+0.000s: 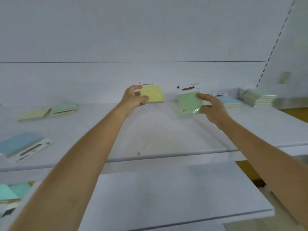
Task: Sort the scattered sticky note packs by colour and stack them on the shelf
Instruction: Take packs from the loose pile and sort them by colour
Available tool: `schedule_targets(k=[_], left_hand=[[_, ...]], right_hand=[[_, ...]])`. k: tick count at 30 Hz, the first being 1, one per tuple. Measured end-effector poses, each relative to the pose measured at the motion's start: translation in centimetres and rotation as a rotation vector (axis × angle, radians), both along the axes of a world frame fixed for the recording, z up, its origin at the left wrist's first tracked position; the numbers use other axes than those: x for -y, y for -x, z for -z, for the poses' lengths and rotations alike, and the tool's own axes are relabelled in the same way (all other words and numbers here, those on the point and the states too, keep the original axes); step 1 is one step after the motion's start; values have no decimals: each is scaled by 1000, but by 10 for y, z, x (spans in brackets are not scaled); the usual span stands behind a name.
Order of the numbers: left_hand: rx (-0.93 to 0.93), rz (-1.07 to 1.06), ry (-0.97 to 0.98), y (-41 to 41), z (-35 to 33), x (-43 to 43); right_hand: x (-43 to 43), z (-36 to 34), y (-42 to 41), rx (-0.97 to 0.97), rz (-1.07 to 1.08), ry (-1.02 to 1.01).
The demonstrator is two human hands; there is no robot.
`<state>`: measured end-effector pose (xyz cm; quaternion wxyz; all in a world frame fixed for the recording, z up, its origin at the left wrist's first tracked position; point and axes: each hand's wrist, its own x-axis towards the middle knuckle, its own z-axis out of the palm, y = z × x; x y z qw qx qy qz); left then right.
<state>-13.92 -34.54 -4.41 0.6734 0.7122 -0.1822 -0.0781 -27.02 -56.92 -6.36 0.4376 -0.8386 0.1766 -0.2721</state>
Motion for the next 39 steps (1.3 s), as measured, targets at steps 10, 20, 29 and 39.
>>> schedule_targets(k=[10,20,29,39], left_hand=[[72,-28,10,36,3,162],[66,-68,-311,6,8,214],[210,-99,-576,-1,9,218],[947,212,-595,62,12,302]], right_hand=[[130,24,69,-68,65,-86],[153,28,60,-94,48,-61],[168,3,45,55,41,-44],[296,-50,30,140,223,-37]])
